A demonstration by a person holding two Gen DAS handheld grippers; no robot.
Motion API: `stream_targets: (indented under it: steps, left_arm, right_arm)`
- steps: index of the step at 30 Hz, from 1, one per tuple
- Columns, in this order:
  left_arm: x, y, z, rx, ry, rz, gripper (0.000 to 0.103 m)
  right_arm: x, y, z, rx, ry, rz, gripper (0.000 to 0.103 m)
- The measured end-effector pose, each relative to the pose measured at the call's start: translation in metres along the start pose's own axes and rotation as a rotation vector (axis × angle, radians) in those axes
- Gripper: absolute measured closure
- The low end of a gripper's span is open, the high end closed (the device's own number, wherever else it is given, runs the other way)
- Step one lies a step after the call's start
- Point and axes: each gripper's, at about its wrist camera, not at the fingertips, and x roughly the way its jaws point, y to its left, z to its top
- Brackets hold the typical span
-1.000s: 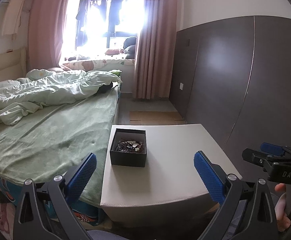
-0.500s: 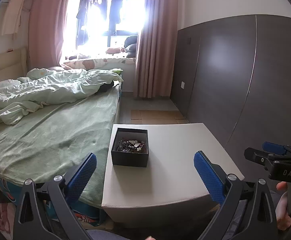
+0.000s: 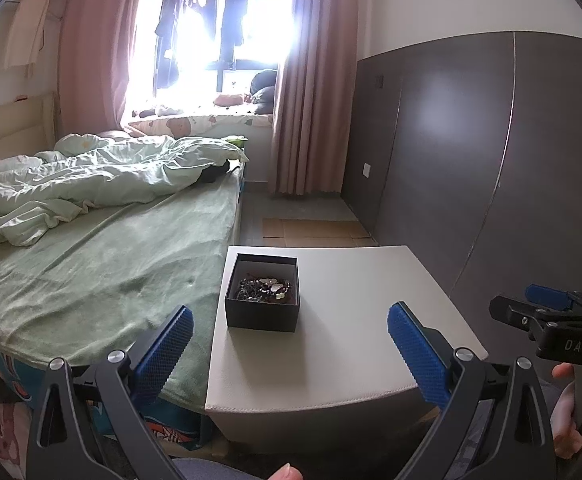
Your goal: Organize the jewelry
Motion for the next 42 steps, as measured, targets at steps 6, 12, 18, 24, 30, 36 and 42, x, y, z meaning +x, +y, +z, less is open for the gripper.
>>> stream_targets:
  steps: [6, 12, 18, 24, 30, 36, 42]
  left_arm:
    - [-0.003, -0.004, -0.002, 0.021, -0.002, 0.004, 0.008]
    - [-0.004, -0.003, -0.002, 0.014, -0.001, 0.014, 0.008]
    - [-0.004, -0.003, -0.002, 0.017, -0.001, 0.014, 0.008]
    - [-0.004, -0.002, -0.002, 0.019, 0.0, 0.011, 0.008]
    - [-0.004, 0.0, -0.003, 0.012, -0.004, 0.01, 0.008]
    - [-0.005, 0.01, -0.003, -0.026, 0.0, -0.028, 0.008]
    - [-0.005, 0.013, -0.001, -0.044, 0.002, -0.033, 0.009]
  right_arm:
    - [0.0, 0.002, -0.001, -0.008, 0.002, -0.004, 0.008]
    - [0.0, 0.002, -0.001, -0.01, 0.003, -0.005, 0.008]
    - [0.0, 0.001, -0.001, -0.01, 0.003, -0.007, 0.008]
    - [0.0, 0.001, -0.001, -0.01, 0.004, -0.006, 0.008]
    - [0.001, 0.002, -0.001, -0.01, 0.011, -0.019, 0.008]
    - [-0.001, 0.001, -0.003, -0.006, -0.002, -0.029, 0.008]
    - [-0.002, 0.003, -0.003, -0.014, -0.008, -0.038, 0.008]
